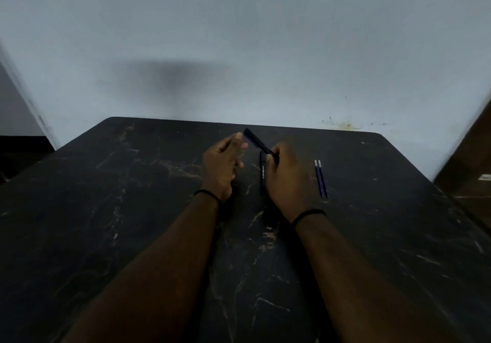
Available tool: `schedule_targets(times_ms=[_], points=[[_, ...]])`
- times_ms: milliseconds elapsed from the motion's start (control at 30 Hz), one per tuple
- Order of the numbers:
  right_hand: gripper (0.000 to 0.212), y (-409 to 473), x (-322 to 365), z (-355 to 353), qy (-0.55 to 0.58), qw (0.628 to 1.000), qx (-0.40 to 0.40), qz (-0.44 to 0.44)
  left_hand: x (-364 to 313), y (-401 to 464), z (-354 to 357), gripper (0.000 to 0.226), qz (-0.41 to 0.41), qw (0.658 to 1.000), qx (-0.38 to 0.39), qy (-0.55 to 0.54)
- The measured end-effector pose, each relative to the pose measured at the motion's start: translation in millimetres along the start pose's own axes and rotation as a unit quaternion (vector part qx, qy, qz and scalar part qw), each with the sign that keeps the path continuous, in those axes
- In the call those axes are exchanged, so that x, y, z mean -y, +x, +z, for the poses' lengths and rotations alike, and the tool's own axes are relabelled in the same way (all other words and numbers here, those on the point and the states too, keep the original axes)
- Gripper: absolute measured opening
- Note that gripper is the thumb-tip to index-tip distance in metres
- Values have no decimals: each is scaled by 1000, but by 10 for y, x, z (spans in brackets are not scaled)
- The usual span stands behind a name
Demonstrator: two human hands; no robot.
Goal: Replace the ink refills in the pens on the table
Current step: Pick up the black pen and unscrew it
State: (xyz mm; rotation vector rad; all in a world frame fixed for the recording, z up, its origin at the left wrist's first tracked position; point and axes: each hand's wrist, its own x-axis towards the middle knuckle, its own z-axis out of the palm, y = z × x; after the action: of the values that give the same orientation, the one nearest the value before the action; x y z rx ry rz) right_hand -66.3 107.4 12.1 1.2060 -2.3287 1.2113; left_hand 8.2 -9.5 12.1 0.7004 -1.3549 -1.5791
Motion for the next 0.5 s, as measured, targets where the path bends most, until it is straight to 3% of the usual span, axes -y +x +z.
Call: schedule_targets(times_ms=[100, 200, 500], points=[[9, -22, 43, 64, -10, 998, 33, -46, -23, 12, -63, 21, -21, 998, 19, -58], [21, -27, 64, 107, -18, 997, 50, -65, -16, 25, -101, 20, -25, 996, 47, -78], [19, 6, 72, 72, -82, 995, 50, -41, -13, -9, -42, 32, 22, 998, 58, 20]])
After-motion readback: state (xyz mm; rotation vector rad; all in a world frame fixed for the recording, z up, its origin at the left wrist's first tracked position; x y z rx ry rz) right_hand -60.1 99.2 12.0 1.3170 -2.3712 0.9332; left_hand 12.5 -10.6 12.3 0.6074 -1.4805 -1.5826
